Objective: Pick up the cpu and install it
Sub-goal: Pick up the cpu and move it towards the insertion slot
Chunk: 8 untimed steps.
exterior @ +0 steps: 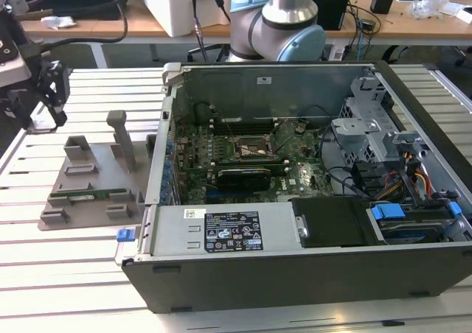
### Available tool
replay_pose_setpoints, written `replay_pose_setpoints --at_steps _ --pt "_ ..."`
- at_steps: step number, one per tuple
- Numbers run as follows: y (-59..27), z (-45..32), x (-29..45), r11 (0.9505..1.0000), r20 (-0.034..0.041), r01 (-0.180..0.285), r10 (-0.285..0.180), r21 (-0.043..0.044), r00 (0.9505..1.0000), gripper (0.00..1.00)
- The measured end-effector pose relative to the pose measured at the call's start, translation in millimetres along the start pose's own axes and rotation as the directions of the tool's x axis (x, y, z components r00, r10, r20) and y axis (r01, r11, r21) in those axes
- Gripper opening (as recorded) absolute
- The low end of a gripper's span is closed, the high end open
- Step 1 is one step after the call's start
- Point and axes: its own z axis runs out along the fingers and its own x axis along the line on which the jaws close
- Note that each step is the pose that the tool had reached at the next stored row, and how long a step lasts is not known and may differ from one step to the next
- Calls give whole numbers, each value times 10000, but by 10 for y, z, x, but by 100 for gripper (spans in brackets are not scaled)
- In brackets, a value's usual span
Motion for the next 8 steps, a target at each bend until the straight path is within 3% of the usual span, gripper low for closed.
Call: replay_pose_setpoints --at_steps 2,3,8 --pt "-1 -106 -2 10000 1 -1 1 0 10000 54" --pt "-2 -197 -5 10000 0 0 0 0 10000 54" --pt "-5 -433 -10 10000 -1 -1 1 0 10000 54"
